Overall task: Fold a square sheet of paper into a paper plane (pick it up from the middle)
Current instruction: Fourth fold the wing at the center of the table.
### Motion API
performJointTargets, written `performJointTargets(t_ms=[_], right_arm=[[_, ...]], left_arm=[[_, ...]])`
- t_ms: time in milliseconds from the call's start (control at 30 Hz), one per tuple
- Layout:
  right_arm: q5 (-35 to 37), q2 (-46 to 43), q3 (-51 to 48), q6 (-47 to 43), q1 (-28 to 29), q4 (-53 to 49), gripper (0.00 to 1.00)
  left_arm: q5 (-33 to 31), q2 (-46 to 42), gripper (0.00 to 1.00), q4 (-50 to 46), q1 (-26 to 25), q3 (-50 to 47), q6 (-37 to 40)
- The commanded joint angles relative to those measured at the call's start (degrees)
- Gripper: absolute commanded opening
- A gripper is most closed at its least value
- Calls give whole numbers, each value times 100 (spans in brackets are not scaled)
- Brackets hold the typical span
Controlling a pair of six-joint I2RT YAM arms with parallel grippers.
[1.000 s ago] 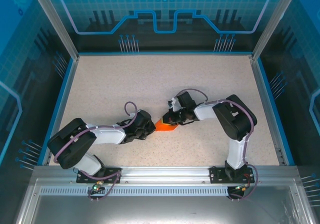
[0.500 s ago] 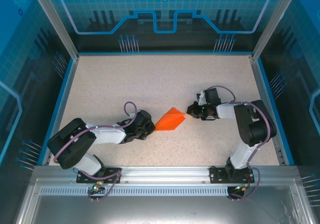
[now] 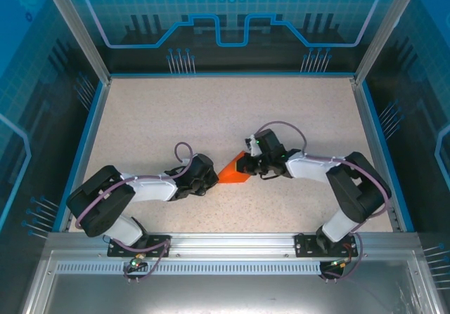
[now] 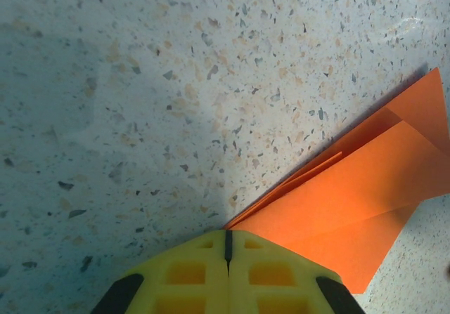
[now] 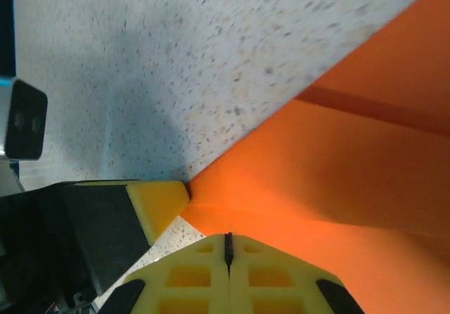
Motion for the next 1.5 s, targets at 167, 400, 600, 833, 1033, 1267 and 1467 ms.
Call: performJointTargets(t_ms=[167, 400, 600, 833, 1033, 1267, 1467], right_arm=[[-295, 997, 823, 384, 475, 175, 0], [-313, 1400, 1037, 491, 609, -58, 0], [-313, 1483, 980, 640, 628, -162, 0], [-503, 1466, 916, 655, 694, 12, 0], [-463, 1549, 988, 571, 665, -140, 0], [425, 1625, 873, 425, 313, -913, 0], [579, 1334, 254, 292, -341, -714, 0]], left_arm=[[-208, 187, 0, -846, -17, -158, 104], [-189, 221, 0, -778, -30, -150, 111], [-226, 225, 0, -785, -32, -159, 77], [-235, 230, 0, -783, -31, -161, 88], [-251, 214, 0, -795, -33, -185, 77], [-313, 225, 0, -1083, -39, -194, -100], [-284, 288, 0, -1181, -32, -246, -202]])
